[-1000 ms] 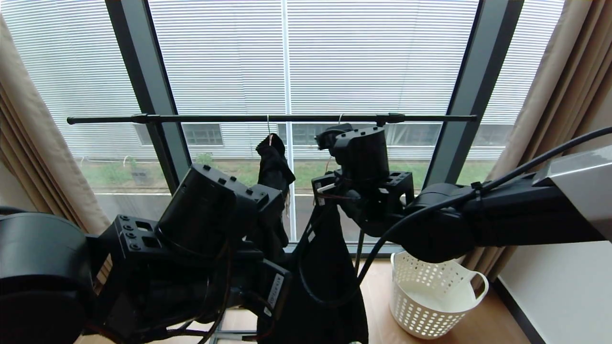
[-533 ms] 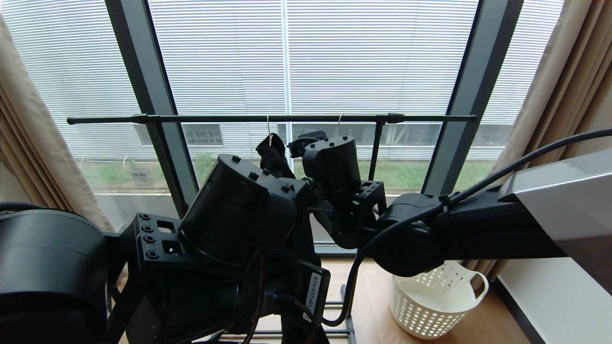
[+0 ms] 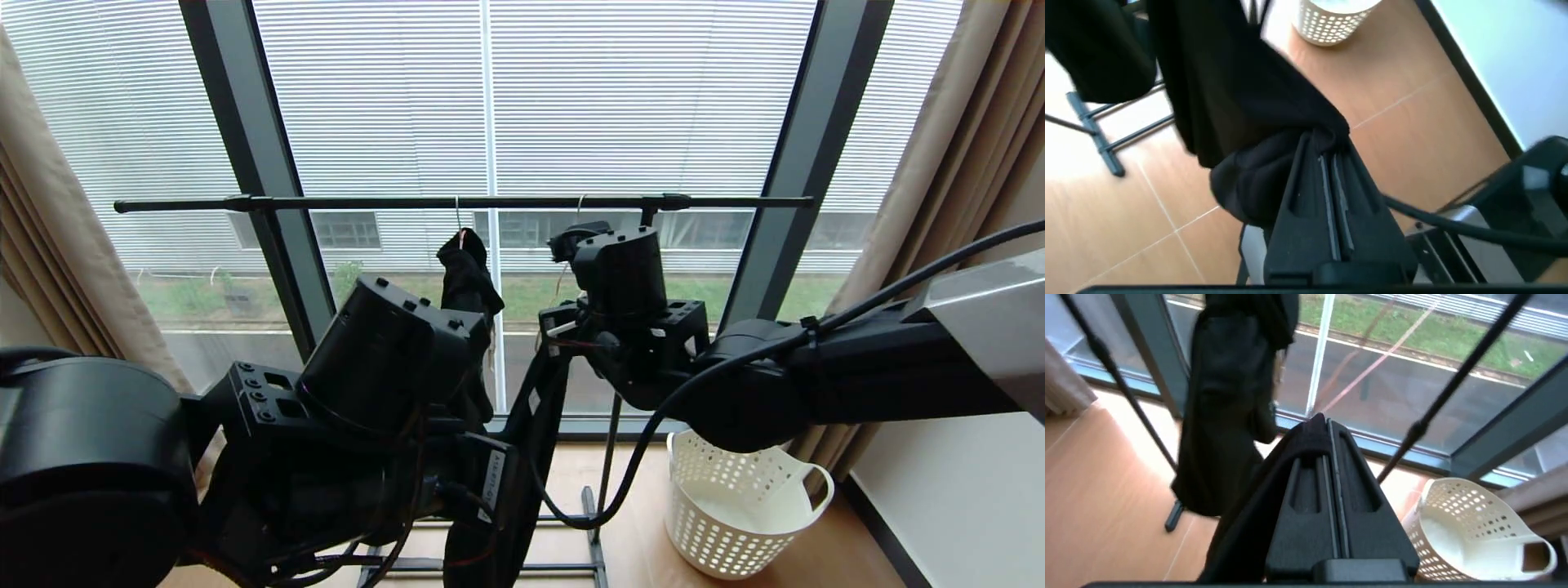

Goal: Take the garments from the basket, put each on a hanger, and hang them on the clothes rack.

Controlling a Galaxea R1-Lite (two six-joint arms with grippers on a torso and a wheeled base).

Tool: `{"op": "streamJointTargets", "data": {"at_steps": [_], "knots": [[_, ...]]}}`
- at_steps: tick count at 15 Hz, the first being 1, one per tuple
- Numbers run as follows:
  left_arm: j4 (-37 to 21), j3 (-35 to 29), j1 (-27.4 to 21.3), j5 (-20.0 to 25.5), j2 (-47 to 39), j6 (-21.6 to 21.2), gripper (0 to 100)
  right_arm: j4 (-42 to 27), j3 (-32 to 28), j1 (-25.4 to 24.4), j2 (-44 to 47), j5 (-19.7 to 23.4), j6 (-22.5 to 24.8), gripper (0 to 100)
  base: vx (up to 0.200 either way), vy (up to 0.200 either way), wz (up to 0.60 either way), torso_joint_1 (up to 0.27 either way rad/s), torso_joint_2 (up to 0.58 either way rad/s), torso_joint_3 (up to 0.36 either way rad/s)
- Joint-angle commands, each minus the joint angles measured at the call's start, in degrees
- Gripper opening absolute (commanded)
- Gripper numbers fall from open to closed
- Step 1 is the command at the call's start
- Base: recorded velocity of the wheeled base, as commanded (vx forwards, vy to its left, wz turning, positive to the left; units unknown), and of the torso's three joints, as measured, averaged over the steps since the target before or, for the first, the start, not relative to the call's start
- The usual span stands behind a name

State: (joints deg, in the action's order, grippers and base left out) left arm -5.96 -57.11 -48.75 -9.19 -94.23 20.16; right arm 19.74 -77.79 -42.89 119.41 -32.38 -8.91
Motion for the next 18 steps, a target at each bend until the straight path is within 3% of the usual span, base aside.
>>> {"op": "streamJointTargets", "data": {"at_steps": [1,4,6,11,18], "knots": [[0.16,0.69,4.45,-0.04,-0.16,-1.09,0,0.13,4.75,1.84,-4.89,-0.14,-0.67,0,0.000,0.000,0.00,0.000,0.00,0.000],[7.37,0.42,13.42,0.05,-5.35,-6.80,0,0.04,17.50,1.93,-13.50,-1.55,-0.67,0,0.000,0.000,0.00,0.000,0.00,0.000],[10.71,-2.04,16.23,0.05,-8.86,-9.35,0,-0.66,20.04,1.84,-14.90,-3.39,-0.05,0,0.000,0.000,0.00,0.000,0.00,0.000],[10.44,-12.85,16.93,0.05,-10.88,-9.97,0,-0.75,21.01,0.61,-15.70,-4.89,1.62,0,0.000,0.000,0.00,0.000,0.00,0.000],[10.44,-16.45,14.47,-0.04,-11.67,-12.08,0,-0.40,21.10,0.61,-14.03,-4.71,1.53,0,0.000,0.000,0.00,0.000,0.00,0.000]]}}
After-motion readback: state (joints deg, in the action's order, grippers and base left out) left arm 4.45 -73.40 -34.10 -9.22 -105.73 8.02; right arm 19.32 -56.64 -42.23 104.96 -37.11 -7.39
